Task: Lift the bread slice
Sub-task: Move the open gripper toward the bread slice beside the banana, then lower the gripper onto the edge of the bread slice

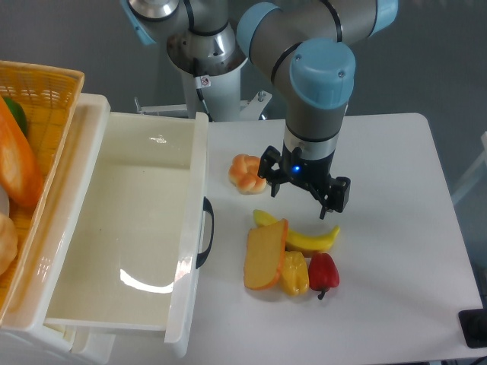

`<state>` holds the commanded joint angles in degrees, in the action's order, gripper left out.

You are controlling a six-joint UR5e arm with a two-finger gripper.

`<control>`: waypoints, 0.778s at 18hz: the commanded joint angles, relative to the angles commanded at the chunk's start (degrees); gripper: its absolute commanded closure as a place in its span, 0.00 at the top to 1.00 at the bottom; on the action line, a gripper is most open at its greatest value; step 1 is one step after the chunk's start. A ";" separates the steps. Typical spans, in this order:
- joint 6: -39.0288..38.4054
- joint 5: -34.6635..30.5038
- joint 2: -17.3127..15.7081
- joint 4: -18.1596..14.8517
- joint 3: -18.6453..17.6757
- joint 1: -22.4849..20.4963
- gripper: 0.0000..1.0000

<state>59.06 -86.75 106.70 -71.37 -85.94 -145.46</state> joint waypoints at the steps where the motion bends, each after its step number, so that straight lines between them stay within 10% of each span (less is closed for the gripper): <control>1: -0.35 -0.09 0.00 1.05 -0.62 0.09 1.00; 14: -1.49 -0.17 3.07 4.48 -5.11 0.26 1.00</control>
<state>57.57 -86.92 109.77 -66.89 -91.05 -145.20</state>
